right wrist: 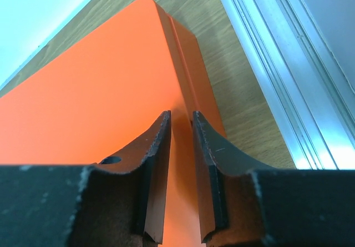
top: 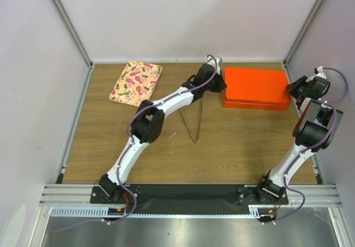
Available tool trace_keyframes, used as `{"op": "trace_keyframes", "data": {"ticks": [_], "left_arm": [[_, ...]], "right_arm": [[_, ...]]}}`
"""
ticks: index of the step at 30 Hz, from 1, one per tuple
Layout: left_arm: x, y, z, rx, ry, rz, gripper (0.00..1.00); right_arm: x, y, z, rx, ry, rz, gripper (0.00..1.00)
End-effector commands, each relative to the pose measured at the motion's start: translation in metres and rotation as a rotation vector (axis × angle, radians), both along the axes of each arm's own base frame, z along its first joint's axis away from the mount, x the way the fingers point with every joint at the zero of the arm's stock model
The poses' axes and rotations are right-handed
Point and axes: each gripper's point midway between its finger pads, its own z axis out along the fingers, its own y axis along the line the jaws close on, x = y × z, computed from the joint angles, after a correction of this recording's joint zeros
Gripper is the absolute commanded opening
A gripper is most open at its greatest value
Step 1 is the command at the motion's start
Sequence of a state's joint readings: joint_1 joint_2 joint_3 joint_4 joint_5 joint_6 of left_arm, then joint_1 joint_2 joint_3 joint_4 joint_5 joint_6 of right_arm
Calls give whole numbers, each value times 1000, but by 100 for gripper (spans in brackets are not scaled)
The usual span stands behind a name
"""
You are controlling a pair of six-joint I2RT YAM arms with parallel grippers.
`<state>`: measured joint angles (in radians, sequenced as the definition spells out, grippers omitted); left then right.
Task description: Pack the chocolate
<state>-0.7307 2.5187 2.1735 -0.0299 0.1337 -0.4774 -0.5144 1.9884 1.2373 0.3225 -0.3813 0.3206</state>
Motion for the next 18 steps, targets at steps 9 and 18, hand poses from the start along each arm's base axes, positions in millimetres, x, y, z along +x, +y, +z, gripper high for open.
{"op": "trace_keyframes", "data": {"ticks": [9, 18], "left_arm": [[-15, -19, 36, -69, -55, -43, 21], [-7, -13, 40, -74, -51, -17, 35]], "right_arm": [[16, 41, 12, 45, -39, 144, 33], [18, 44, 7, 46, -32, 149, 34]]}}
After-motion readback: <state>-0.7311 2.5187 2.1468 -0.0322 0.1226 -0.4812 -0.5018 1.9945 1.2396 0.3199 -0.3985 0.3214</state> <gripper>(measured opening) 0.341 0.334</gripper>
